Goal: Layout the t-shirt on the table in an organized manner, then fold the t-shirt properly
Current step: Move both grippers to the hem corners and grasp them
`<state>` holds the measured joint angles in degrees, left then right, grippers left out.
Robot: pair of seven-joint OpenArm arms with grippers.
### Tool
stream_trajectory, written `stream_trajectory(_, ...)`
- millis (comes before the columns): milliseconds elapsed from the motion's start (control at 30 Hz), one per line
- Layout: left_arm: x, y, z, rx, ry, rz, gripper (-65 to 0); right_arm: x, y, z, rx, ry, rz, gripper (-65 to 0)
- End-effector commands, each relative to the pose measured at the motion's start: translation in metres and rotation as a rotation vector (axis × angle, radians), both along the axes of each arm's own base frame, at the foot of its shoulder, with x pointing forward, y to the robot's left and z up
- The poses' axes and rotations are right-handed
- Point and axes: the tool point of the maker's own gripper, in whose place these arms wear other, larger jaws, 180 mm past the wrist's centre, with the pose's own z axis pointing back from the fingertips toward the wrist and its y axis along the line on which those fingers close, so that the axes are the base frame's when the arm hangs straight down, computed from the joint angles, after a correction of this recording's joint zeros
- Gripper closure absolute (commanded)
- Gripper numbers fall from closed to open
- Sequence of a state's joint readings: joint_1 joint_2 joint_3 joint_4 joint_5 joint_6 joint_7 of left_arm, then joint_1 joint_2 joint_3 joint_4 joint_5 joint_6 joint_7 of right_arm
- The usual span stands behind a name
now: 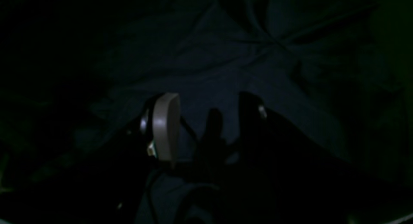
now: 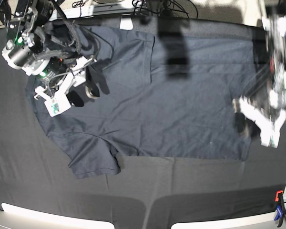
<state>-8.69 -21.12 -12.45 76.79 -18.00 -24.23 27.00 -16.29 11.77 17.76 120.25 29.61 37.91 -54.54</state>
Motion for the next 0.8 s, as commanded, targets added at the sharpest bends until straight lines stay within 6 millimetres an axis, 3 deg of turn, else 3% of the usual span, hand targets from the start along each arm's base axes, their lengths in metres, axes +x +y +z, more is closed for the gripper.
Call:
stream_trajectory(0,0.018,0.01,0.015,-0.015,-0.044,0.021,-23.3,0.003,0.003,0.01,0.018,-0.04,0.01,-29.1)
stream_trajectory(133,0.05,0.025,-0.005,-0.088,0.034,0.079,-23.3,0.003,0.003,0.01,0.019,-0.04,0.009,-29.1)
stream_trajectory(333,0.083,0.032,-0.026,-0.162,0.116,0.116,-23.3,0.003,0.003,0.01,0.02,-0.04,0.009,-29.1)
stream_trajectory(500,0.096,0.033,-0.041,-0.178,0.134,0.146,-23.3,0.003,0.003,0.009,0.015,-0.031,0.009,-29.1)
stream_trajectory(767,0.102,0.047,-0.042,-0.124,0.095,0.217,-23.3,0.002,0.003,0.009,0.014,-0.03,0.009,-29.1)
